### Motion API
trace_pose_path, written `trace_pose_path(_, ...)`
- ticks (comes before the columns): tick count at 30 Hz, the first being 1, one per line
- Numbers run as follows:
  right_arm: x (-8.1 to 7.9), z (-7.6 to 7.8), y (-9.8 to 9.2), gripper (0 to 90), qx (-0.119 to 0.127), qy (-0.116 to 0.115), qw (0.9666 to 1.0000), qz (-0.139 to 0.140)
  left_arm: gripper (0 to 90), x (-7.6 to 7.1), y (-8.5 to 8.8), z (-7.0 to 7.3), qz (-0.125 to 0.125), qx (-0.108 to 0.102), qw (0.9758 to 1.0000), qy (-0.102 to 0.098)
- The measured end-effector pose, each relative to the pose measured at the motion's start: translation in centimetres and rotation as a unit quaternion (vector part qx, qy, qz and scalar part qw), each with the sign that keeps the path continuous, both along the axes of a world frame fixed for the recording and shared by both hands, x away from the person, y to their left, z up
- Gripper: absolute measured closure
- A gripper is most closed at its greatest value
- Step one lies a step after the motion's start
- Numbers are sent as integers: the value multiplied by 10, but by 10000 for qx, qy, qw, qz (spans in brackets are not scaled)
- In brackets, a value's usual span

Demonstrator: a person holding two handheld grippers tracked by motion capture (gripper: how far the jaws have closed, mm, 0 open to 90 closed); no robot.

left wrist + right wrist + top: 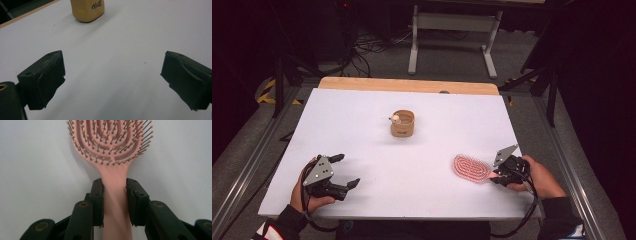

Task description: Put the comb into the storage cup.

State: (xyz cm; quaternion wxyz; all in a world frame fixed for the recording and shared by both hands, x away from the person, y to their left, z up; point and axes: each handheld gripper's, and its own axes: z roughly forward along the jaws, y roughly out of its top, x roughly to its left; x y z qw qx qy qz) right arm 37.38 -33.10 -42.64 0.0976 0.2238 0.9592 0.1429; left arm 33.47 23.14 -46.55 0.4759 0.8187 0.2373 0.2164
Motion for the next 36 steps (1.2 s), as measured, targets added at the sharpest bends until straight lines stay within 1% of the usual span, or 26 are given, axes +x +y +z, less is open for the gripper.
trace_pose_path(1,1,0,-1,686,32,45,10000,-6,61,0,0,0,-7,-4,10000,0)
trace_pose_path(5,2,0,0,683,10,72,10000,60,61,1,0,0,-21,11,10000,14)
trace_pose_path(6,4,0,1,643,-7,80,9999,116,61,1,-1,-1,-31,23,10000,37)
trace_pose_path(7,5,0,1,625,-26,51,9999,114,61,1,-1,-1,-41,37,10000,44)
trace_pose_path(9,7,0,1,639,0,93,9999,103,61,1,-2,-1,-54,53,10000,48)
trace_pose_path(10,8,0,1,677,43,168,9997,184,61,1,-2,-1,-59,75,9999,51)
trace_pose_path(11,10,-1,0,686,121,257,9992,275,61,1,-2,-1,-65,77,9999,50)
trace_pose_path(14,11,-1,0,692,116,251,9990,345,61,2,-2,-2,-73,67,9999,78)
trace_pose_path(15,11,0,2,697,69,225,9988,430,61,2,-2,-2,-75,72,9999,90)
trace_pose_path(17,10,0,2,697,47,193,9987,462,61,2,-3,-2,-80,84,9999,101)
trace_pose_path(19,9,-1,2,698,99,109,9986,503,61,1,-2,-2,-97,93,9999,94)
trace_pose_path(21,7,-2,0,699,230,7,9986,480,63,1,-2,-2,-94,87,9999,107)
trace_pose_path(22,6,-3,-1,699,369,-119,9982,459,63,1,-2,-2,-89,80,9999,106)
trace_pose_path(23,5,-3,-1,699,466,-157,9978,439,63,2,-2,-3,-94,93,9999,103)
trace_pose_path(24,3,-6,3,699,662,-197,9967,426,63,2,-3,-3,-79,94,9999,110)
trace_pose_path(25,2,-7,5,698,689,-302,9961,452,63,2,-3,-3,-82,95,9999,110)
trace_pose_path(27,0,-8,9,698,752,-441,9952,434,64,2,-3,-3,-73,106,9999,106)
trace_pose_path(29,-1,-9,12,698,881,-593,9939,305,64,2,-2,-3,-71,101,9999,99)
trace_pose_path(30,-1,-9,12,698,881,-593,9939,305,64,2,-2,-3,-71,101,9999,99)
trace_pose_path(31,-2,-9,15,699,1024,-786,9913,241,64,2,-2,-3,-78,101,9999,103)
trace_pose_path(32,-2,-9,15,699,1024,-786,9913,241,64,2,-2,-3,-78,101,9999,103)
trace_pose_path(33,-4,-7,18,698,1228,-956,9877,153,64,2,-2,-3,-81,102,9999,105)
trace_pose_path(34,-4,-7,18,698,1228,-956,9877,153,64,2,-2,-3,-81,102,9999,105)
trace_pose_path(35,-5,-2,22,698,1328,-1184,9840,-15,64,2,-3,-3,-82,97,9999,110)
trace_pose_path(36,-5,-2,22,698,1328,-1184,9840,-15,64,2,-3,-3,-82,97,9999,110)
